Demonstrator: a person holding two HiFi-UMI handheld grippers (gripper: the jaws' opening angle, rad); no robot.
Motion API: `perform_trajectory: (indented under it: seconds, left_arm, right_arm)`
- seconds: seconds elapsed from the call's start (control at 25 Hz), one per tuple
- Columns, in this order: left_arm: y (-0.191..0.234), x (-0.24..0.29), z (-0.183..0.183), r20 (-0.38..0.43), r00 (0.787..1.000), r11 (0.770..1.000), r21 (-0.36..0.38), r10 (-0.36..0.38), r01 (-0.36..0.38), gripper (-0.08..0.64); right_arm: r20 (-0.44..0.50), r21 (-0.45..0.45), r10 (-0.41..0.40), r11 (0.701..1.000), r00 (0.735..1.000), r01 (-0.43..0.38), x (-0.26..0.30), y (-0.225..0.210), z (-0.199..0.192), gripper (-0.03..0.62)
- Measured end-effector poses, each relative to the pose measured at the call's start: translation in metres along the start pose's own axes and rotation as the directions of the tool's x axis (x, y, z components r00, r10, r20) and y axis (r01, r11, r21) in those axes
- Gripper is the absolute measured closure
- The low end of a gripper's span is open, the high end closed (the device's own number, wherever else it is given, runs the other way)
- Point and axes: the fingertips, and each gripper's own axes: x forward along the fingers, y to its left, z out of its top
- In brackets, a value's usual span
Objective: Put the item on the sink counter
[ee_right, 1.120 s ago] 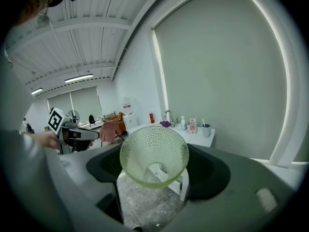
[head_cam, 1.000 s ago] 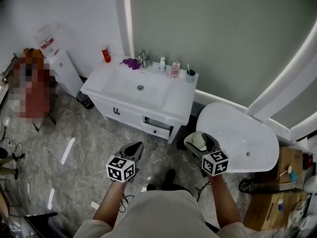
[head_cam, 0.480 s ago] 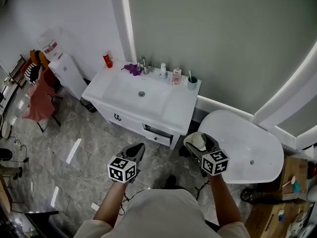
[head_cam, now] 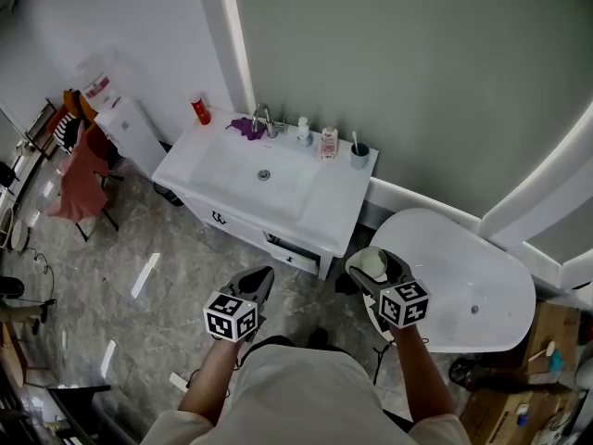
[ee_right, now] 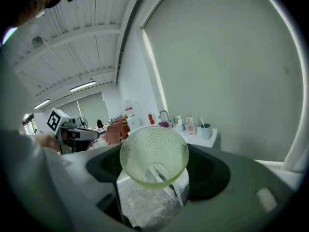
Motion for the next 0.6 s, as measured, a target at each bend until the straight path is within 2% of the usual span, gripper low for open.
perform_trajectory:
  seconds: [0.36, 0.6]
  left_arm:
    - [0.004, 0.014, 0.002, -0.019, 1.0, 1.0, -0.01, 0.016, -0.016, 0.552]
    - [0.02, 0.033, 0.013, -0.017, 1.0, 1.0, -0.017, -0.003, 0.002, 0.552]
  right_arm:
    - [-0.007, 0.016, 0.018, 1.0, 1.0, -0.018, 0.014, -0.015, 0.002, 0.195]
    - [-0.022, 0.015, -0.005, 1.0, 1.0, 0.005, 0.031, -0.026, 0.007, 0.195]
